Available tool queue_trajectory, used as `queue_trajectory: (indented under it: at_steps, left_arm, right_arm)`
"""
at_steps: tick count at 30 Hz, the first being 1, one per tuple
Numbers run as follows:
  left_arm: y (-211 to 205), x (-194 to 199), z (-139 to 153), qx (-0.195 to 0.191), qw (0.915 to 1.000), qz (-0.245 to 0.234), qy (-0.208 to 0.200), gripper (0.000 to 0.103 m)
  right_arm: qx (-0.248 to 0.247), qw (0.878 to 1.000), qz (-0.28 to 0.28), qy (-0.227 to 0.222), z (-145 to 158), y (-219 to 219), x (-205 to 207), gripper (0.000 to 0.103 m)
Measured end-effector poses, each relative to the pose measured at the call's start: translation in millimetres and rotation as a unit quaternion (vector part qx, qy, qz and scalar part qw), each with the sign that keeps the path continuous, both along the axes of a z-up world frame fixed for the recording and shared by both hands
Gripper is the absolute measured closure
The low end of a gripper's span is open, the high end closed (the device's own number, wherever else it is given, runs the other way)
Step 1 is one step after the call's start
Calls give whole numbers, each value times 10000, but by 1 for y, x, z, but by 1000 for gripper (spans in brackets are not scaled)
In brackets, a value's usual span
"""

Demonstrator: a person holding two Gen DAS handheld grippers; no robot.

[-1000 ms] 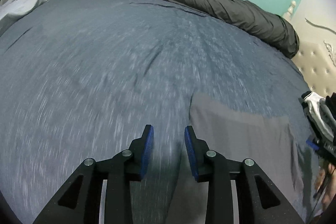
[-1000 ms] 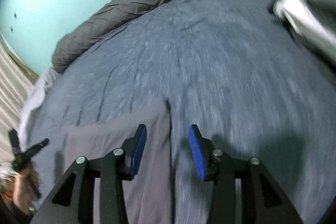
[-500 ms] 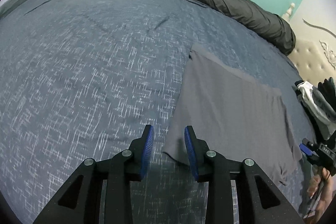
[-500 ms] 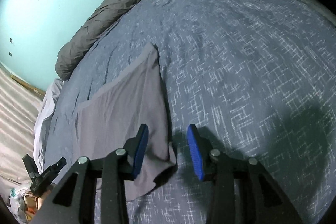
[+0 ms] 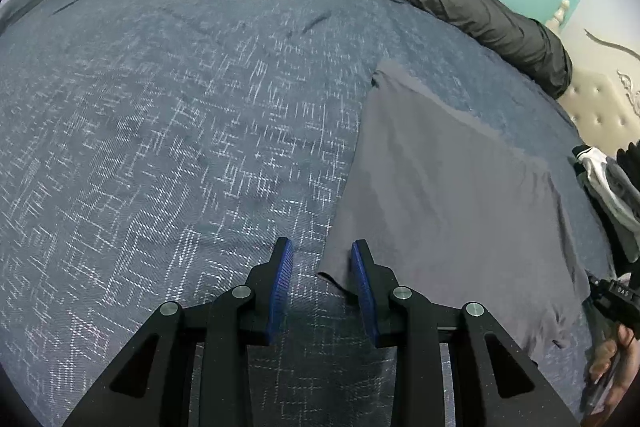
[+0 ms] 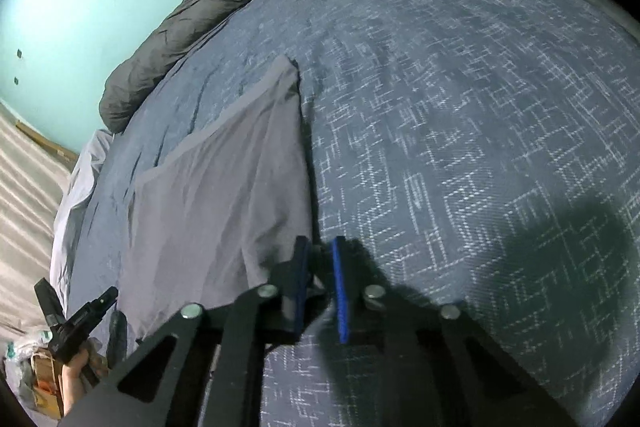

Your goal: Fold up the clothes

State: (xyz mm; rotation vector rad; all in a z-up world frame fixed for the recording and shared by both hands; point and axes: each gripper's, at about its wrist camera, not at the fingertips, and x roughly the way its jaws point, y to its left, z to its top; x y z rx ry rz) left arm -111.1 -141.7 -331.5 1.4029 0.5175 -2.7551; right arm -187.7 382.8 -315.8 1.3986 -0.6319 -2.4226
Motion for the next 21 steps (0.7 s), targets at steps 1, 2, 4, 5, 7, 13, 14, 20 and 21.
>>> queue_trajectory:
  at_steps: [1,2,4,5,7,13,14,20,21]
  left_arm:
    - [0,0,0,6,10000,7,-6,70]
    - [0,-1,0,-1,10000,11,-10,70]
    - [0,-3,-1,-13,10000,20,-19,70]
    - [0,-3,-2,-18,10000,25,-25,70]
    - [0,-7,-3,-10,10000,32,-41,70]
    - [-1,-8,-2,-57,10000,29,-37,70]
    - [-1,-6,-2,-65,10000,34,-43,70]
    - [3,-6,-3,-110,9999,41,-55,70]
    - [2,-6,-3,-98,9999,44,-59,70]
  right_arm:
    - [24,10000,34,3,0,-2,0,100]
    - [27,10000,48,11,0,-2,0,101]
    - [-28,10000,35,39,0,-2,0,102]
    - [-62,10000,16,57,1,-1,1,102]
    - [-98,9998,-69,128,6,5,3,102]
    - [-108,9981,-427,421,26,31,12,102]
    - [-109,9977,-491,447,27,35,12,102]
    - [-248,9964,-760,277,13,45,8,102]
    - [-211,9962,-797,270,12,46,8,102]
